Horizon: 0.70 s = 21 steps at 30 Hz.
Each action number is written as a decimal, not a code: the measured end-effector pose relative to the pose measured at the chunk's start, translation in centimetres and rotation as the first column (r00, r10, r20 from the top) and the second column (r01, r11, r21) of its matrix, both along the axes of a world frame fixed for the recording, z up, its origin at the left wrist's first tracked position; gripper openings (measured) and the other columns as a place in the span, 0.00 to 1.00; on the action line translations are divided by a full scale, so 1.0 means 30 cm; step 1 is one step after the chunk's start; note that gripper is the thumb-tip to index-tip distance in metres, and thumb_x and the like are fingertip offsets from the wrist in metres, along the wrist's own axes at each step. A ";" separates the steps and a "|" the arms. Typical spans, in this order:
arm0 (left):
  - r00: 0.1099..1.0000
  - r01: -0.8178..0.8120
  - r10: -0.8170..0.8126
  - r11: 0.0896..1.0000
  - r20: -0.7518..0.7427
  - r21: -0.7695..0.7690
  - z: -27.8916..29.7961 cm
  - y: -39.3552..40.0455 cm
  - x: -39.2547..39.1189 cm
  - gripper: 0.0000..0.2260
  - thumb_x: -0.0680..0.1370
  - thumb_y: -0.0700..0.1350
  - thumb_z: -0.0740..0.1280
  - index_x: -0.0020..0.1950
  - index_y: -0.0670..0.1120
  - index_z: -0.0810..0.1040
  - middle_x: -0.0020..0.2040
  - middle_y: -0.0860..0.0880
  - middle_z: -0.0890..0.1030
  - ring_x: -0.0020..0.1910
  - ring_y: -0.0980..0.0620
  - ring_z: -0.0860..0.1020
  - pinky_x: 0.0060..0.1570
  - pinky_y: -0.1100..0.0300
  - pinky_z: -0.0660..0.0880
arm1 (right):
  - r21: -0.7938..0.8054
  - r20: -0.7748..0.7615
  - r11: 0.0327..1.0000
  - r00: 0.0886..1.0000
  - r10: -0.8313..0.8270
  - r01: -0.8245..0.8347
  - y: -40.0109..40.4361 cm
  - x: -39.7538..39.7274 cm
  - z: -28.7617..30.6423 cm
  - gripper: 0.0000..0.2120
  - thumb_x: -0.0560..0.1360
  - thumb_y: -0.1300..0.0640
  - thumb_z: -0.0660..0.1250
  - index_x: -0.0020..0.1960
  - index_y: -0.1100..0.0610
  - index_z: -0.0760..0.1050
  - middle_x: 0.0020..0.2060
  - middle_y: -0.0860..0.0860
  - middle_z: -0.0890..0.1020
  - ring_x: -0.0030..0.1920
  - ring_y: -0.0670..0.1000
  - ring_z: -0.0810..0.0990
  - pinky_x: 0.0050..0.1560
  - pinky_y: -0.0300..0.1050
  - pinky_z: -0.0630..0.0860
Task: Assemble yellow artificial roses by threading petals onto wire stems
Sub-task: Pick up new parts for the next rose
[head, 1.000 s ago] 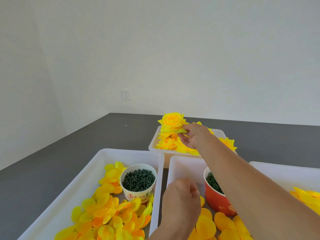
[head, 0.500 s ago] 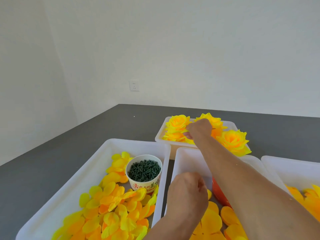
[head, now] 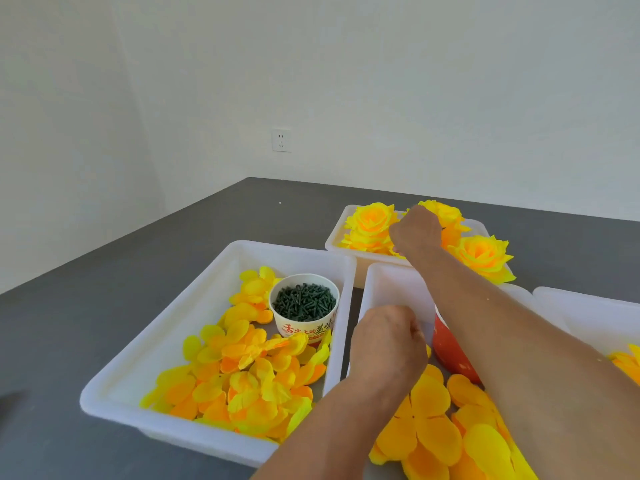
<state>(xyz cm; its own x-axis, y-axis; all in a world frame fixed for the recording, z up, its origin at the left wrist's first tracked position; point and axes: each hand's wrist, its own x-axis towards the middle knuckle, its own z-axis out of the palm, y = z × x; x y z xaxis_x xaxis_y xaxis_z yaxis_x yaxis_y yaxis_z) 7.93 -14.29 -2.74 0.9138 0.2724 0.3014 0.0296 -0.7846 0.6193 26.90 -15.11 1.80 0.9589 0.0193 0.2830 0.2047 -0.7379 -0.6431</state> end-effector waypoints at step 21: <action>0.995 0.033 -0.028 0.998 0.095 -0.049 0.021 -0.001 -0.028 0.08 0.75 0.36 0.61 0.43 0.37 0.79 0.43 0.39 0.81 0.44 0.41 0.77 0.41 0.51 0.72 | 0.350 -0.039 0.929 0.989 0.145 -0.122 -0.255 -0.347 0.053 0.08 0.74 0.61 0.64 0.36 0.61 0.75 0.30 0.55 0.78 0.32 0.57 0.80 0.33 0.49 0.76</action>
